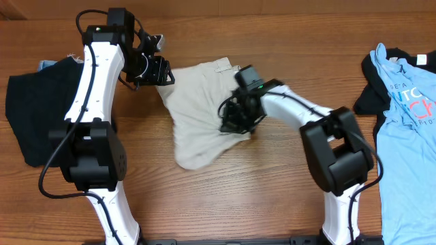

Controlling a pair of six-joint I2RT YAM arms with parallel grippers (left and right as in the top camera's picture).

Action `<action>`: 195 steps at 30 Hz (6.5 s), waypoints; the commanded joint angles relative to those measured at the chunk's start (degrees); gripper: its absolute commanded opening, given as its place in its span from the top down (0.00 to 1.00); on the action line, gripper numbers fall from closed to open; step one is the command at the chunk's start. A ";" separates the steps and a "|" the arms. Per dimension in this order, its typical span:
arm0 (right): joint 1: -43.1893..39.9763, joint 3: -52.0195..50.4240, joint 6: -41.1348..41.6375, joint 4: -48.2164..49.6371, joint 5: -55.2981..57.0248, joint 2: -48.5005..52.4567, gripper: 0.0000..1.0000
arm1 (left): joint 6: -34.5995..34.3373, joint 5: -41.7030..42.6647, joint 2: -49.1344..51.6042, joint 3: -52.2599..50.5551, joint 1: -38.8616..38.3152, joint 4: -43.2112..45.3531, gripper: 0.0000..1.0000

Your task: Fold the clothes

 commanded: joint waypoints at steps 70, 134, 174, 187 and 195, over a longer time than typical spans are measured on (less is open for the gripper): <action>-15.41 -9.46 -21.84 7.21 -12.61 -15.82 0.76 | -33.24 9.64 0.31 -22.03 -13.51 19.96 0.00; -21.11 -9.44 -15.06 -4.00 8.07 -3.06 0.82 | -29.79 26.69 5.42 -35.67 -23.76 54.51 0.00; -21.00 10.54 -29.92 -16.48 8.26 -24.13 0.84 | 15.17 14.60 -30.01 -21.00 32.92 16.87 0.96; -21.00 10.54 -29.92 -18.12 8.28 -24.13 0.84 | -5.09 -25.18 -20.46 -21.00 38.34 18.53 0.85; -21.00 10.54 -29.90 -18.62 8.28 -24.13 0.84 | -16.39 -32.00 -20.09 -12.26 39.43 13.14 0.00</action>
